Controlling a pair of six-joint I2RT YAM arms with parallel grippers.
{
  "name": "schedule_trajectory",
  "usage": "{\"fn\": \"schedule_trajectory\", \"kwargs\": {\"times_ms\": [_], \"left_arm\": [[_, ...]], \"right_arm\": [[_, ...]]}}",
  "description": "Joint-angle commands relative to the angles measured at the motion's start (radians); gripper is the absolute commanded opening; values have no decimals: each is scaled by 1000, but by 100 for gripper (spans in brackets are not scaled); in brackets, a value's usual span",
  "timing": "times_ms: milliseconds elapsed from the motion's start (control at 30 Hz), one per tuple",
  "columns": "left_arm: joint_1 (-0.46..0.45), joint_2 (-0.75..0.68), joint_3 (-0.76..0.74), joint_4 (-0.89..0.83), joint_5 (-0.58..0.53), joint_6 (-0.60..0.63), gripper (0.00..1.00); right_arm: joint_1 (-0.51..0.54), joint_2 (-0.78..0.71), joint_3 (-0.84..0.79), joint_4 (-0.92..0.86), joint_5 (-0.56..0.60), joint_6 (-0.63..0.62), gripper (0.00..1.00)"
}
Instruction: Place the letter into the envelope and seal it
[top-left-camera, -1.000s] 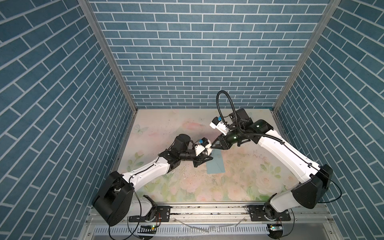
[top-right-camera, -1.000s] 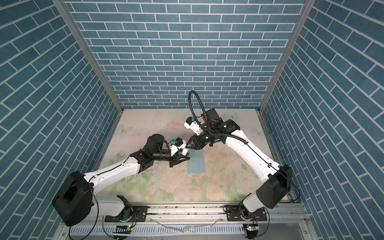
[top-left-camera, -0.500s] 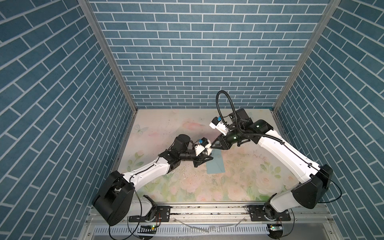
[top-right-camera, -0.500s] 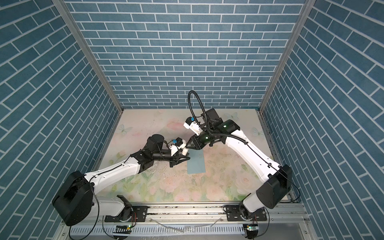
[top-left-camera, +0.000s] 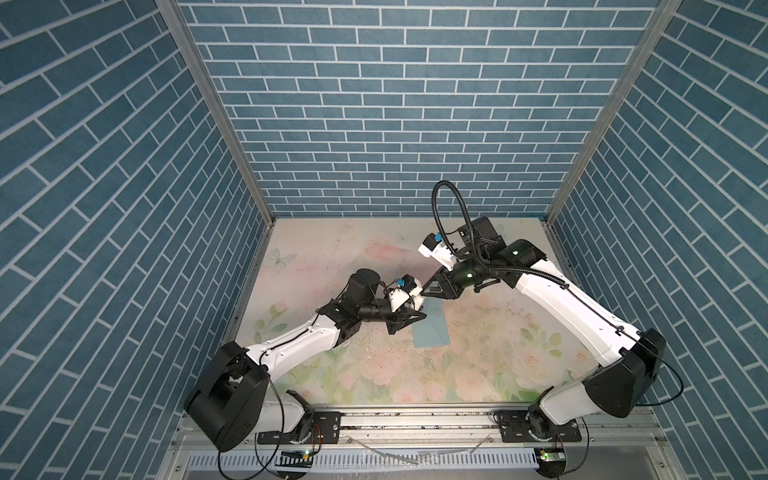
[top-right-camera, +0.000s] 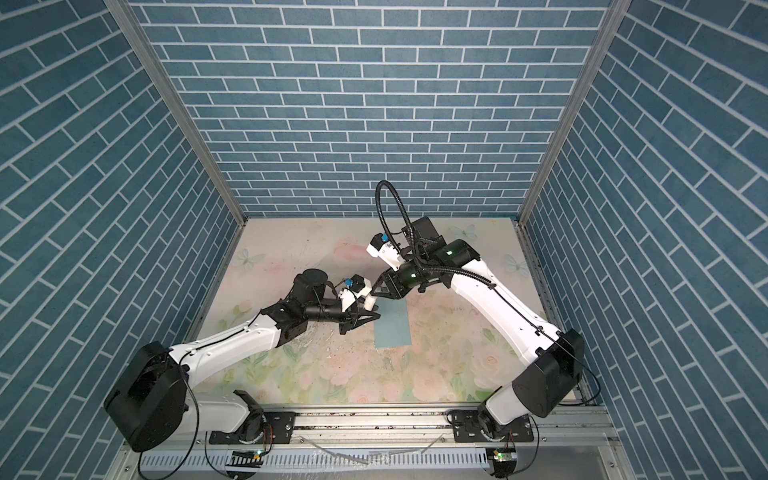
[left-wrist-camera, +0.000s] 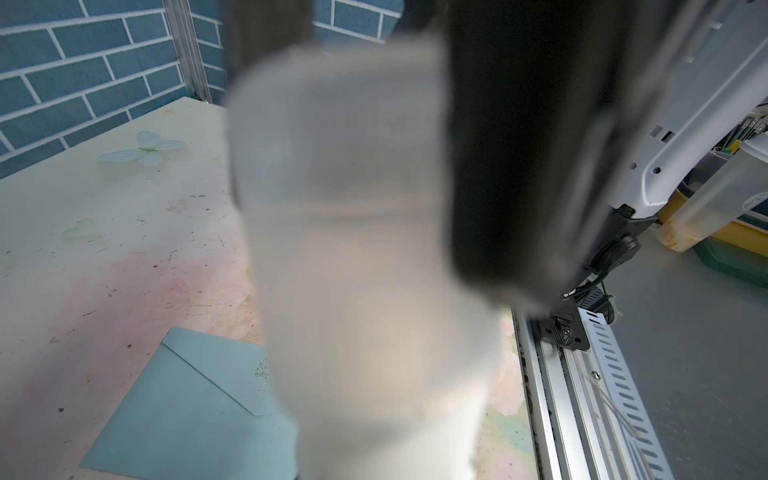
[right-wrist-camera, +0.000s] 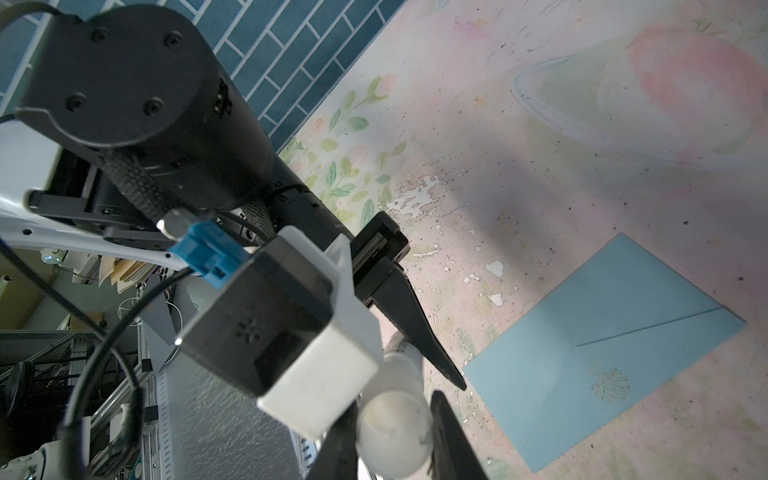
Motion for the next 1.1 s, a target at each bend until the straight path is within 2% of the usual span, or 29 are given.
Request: {"fn": "schedule_trajectory", "kwargs": {"times_ms": [0, 533, 1067], "left_arm": [[-6, -2, 14, 113, 11, -18, 0], [-6, 2, 16, 115, 16, -23, 0], [-6, 3, 11, 160, 1, -51, 0]], "right_arm": [[51, -9, -32, -5, -94, -49, 21], [47, -20, -39, 12, -98, -46, 30], [46, -4, -45, 8, -96, -36, 28]]}}
